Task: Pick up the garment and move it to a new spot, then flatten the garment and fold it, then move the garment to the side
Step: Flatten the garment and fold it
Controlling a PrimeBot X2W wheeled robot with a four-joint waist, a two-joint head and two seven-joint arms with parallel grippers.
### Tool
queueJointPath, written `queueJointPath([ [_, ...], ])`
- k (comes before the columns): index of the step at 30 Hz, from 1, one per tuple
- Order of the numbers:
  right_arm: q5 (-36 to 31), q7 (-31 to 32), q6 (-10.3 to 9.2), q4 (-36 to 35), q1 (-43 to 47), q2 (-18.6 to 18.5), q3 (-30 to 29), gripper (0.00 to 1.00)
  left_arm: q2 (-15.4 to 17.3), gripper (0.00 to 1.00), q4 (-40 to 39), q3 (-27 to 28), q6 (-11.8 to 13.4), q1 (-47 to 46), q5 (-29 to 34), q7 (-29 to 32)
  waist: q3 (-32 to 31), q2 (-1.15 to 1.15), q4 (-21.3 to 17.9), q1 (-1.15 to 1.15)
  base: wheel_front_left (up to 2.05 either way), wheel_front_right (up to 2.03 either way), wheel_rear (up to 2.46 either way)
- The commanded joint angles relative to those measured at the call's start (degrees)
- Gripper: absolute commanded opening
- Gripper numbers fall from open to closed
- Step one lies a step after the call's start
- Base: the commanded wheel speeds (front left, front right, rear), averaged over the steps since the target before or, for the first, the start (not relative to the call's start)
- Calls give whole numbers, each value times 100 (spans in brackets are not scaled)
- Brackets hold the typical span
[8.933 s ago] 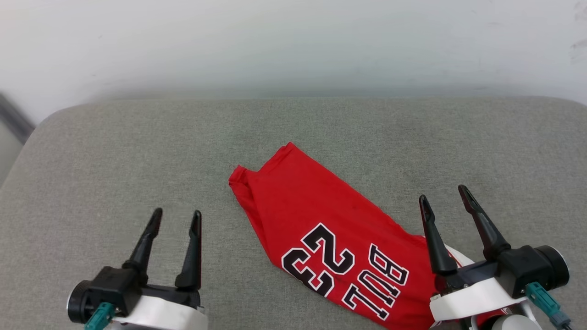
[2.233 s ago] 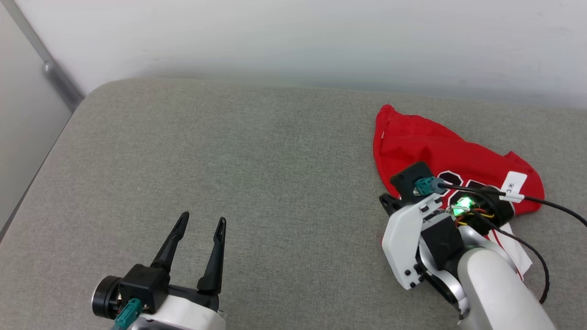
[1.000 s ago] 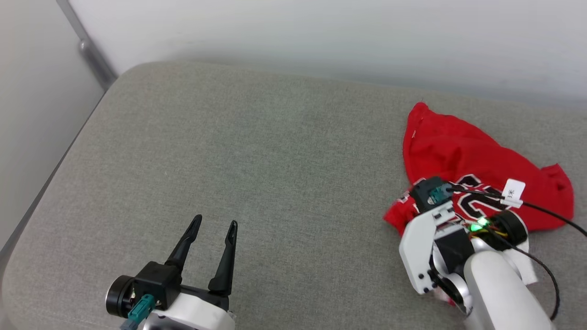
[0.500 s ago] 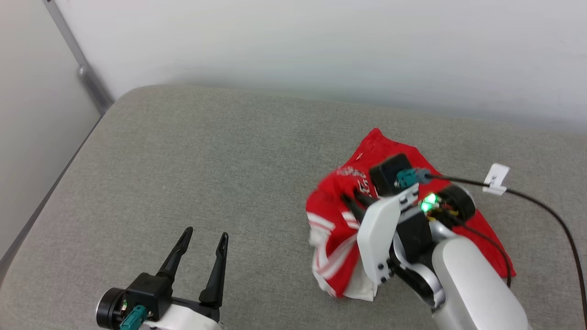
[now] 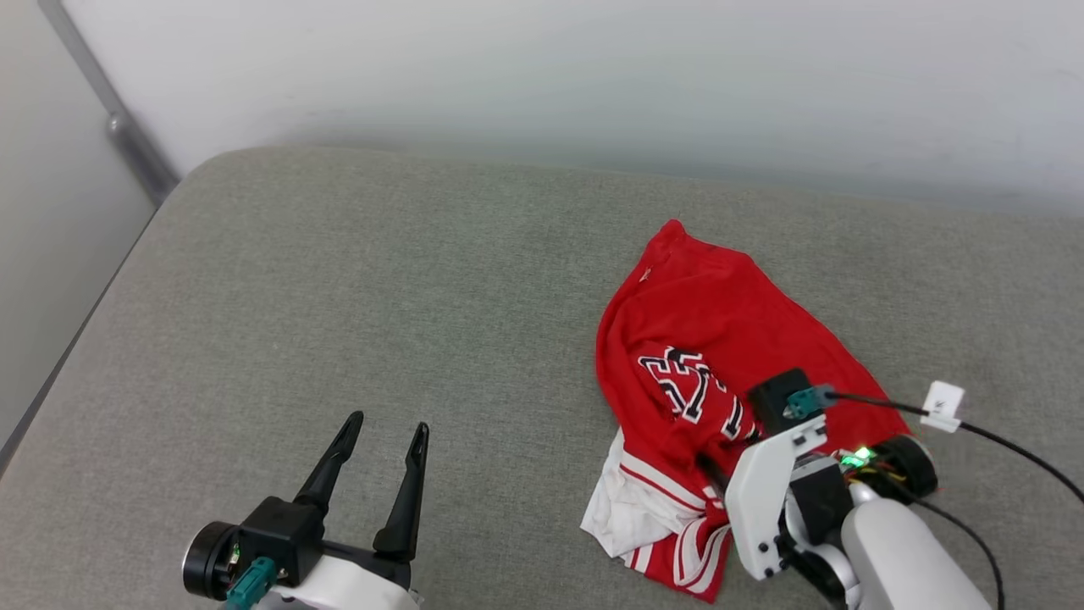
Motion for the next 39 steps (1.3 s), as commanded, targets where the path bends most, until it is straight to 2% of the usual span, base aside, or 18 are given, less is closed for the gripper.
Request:
queueJointPath([
  [1, -50, -71, -2, -13, -78, 3, -70, 100, -5, 100, -4, -11, -3, -71, 28, -15, 4, 0, -38, 0, 0, 0, 0],
  [6, -25, -456, -2, -504, -38, 44, -491, 100, -50, 100, -12, 11, -3, -95, -57, -15, -64, 0, -198, 0, 0, 0, 0],
  [13, 112, -1358, -2, -1872, 375, -196, -958, 100, -130, 100, -125, 123, -3, -79, -186, -15, -116, 0, -472, 0, 0, 0, 0],
  [19, 108, -2465, -2, -2601, 995, -49, -1411, 100, -162, 100, -141, 26, -3, -51, -302, -15, -34, 0, -680, 0, 0, 0, 0],
  [25, -220, -3257, -2, -2983, 1373, 143, -1674, 100, 44, 100, -103, -408, -3, -278, -563, 44, 216, 0, -886, 0, 0, 0, 0],
  [27, -326, -3398, -2, -3083, 1423, 168, -1717, 100, 197, 100, -126, -664, -3, -446, -843, 394, 307, 0, -932, 0, 0, 0, 0],
  [32, -528, -3486, -2, -3237, 1401, 194, -1808, 100, 656, 100, -278, -1360, -5, -988, -1395, 2031, 507, 0, -1054, 0, 0, 0, 0],
  [36, -585, -3522, -2, -3267, 1337, 244, -1839, 100, 887, 100, -417, -1839, -3, -1442, -1936, 3397, 672, 0, -1155, 0, 0, 0, 0],
  [39, -641, -3549, -2, -3238, 1278, 264, -1797, 100, 966, 100, -367, -2012, 1, -1714, -2052, 4071, 813, 0, -1250, 0, 0, 0, 0],
])
